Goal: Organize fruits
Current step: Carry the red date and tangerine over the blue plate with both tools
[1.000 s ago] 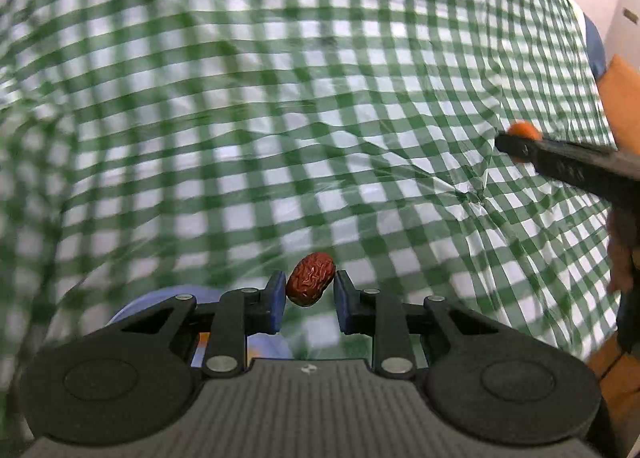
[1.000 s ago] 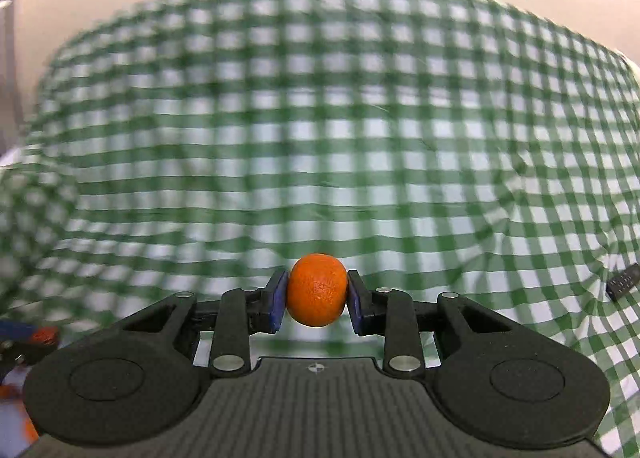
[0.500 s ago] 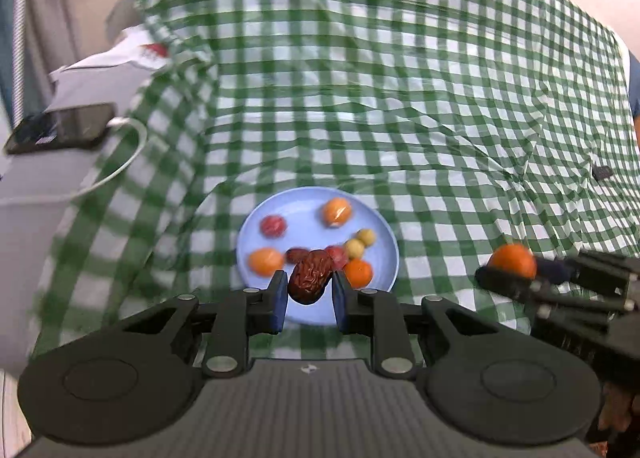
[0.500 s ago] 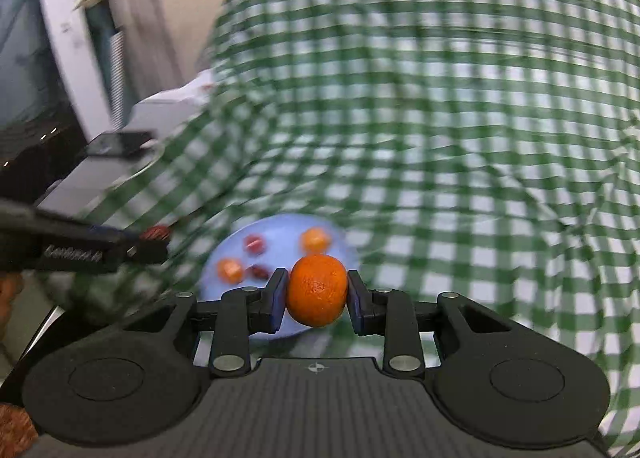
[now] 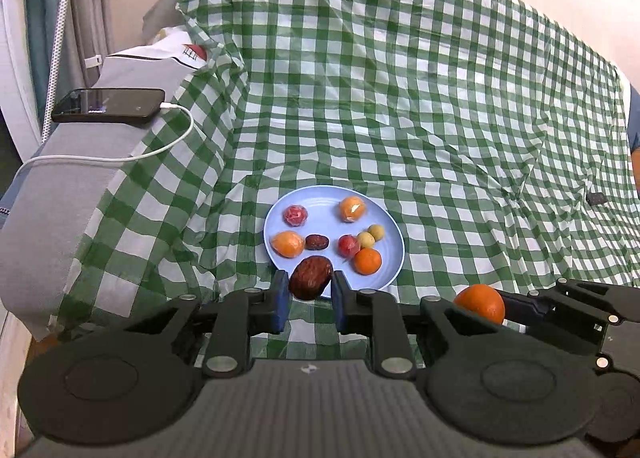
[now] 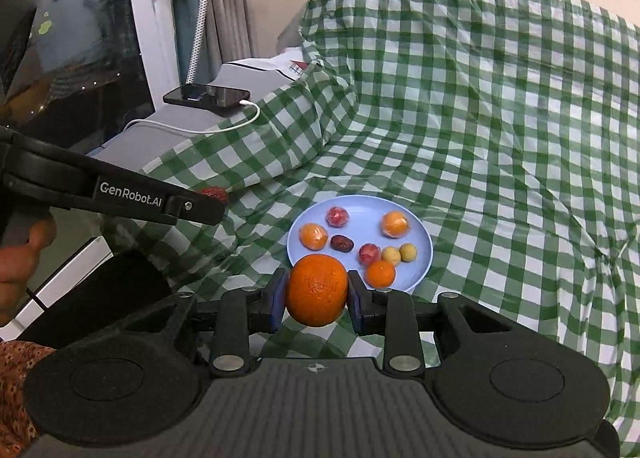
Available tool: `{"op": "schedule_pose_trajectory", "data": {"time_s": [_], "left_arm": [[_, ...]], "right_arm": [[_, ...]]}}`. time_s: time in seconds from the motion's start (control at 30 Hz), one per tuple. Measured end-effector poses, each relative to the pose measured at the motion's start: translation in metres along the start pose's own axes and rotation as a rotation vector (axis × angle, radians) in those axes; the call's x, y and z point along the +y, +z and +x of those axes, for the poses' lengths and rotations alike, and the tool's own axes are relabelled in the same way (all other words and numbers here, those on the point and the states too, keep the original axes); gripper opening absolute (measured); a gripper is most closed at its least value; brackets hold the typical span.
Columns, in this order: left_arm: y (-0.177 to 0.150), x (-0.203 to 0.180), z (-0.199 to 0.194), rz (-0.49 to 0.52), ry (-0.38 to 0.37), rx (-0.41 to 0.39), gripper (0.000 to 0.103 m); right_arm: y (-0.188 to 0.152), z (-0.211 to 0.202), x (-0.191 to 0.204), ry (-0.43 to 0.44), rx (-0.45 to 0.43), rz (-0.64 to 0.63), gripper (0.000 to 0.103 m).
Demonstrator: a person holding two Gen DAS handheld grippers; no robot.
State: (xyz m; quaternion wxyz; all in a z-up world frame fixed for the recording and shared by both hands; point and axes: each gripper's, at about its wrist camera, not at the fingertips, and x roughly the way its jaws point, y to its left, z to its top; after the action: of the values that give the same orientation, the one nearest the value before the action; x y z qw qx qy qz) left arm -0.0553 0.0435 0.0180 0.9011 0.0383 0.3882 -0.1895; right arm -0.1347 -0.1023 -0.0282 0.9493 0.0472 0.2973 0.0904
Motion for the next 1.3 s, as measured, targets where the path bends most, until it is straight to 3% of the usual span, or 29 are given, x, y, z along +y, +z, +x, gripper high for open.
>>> {"op": "schedule_pose_trajectory", "data": {"time_s": [0.23,0.53,0.77,1.3], "left_arm": [[0.004,-0.002,0.004,-0.003,0.006,-0.027,0.021],[0.052,-0.001,0.055,-0.018,0.007,-0.022,0.021],[0.069,0.001,0.084,0.005,0.014,0.010,0.021],[0.073,0.005,0.148,0.022,0.011,0.112,0.021]], "right_arm": [[0.000,0.002,-0.003,-0.008,0.002,0.012,0.032],[0.023,0.044,-0.027,-0.010,0.019,0.058,0.032],[0.032,0.082,-0.043,-0.013,0.058,0.079,0.032],[0.037,0.149,-0.060,-0.018,0.140,0.080,0.032]]}}
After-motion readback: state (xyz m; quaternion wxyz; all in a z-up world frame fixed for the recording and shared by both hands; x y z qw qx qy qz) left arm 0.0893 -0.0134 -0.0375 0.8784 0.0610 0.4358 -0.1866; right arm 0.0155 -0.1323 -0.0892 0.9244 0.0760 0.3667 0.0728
